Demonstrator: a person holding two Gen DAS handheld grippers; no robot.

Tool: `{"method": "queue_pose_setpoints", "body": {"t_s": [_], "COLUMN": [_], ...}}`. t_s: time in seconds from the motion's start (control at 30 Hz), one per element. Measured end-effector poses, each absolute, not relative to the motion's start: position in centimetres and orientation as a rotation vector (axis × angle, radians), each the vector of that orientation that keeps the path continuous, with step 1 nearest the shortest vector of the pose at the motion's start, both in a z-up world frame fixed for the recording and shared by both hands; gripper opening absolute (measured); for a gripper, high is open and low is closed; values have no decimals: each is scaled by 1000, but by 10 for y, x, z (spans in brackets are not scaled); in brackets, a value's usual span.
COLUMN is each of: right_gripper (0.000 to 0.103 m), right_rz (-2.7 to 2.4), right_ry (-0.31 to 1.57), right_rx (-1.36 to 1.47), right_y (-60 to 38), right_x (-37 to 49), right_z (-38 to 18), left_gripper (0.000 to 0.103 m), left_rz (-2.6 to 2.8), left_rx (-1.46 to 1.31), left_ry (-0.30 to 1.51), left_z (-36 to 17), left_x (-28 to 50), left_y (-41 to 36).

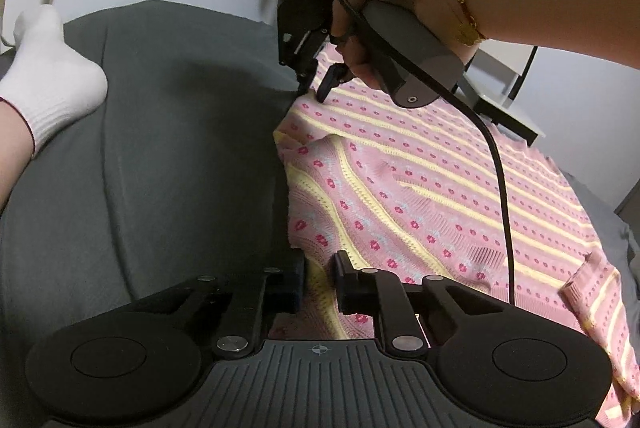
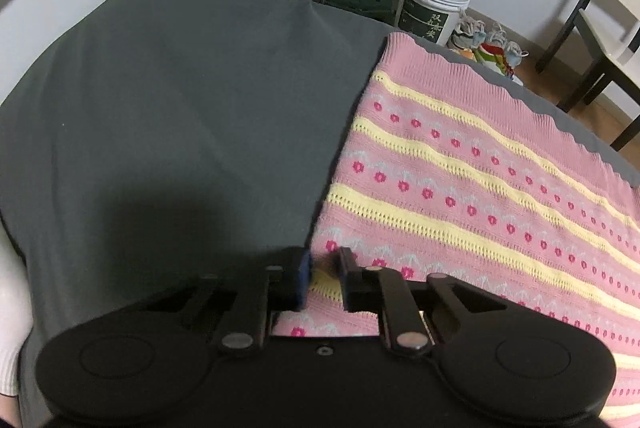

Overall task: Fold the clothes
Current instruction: 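Grasp the sweater's side edge with the left tool while the right tool grasps beside it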

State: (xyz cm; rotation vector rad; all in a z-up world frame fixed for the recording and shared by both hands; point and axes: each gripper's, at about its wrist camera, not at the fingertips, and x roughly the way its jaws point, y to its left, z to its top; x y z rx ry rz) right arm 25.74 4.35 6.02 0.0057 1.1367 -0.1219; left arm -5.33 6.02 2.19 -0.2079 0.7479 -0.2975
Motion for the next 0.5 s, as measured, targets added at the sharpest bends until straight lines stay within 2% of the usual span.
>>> {"method": "queue_pose_setpoints", "body": {"t_s": [0.13,0.5], "right_gripper": [6,5], "right_rz": [-114,-124], "right_ry": [1132,1080], "right_rx": [38,164], "right_y": [36,-55], "right_x": [257,225], "right_z": [64,107], "left_gripper": [13,13], "left_rz": [-304,-395], "left_rx": [-151,62], "left_ry": [703,541], "left_z": [30,57], "left_x": [-60,-90], "left_y": [53,14]}}
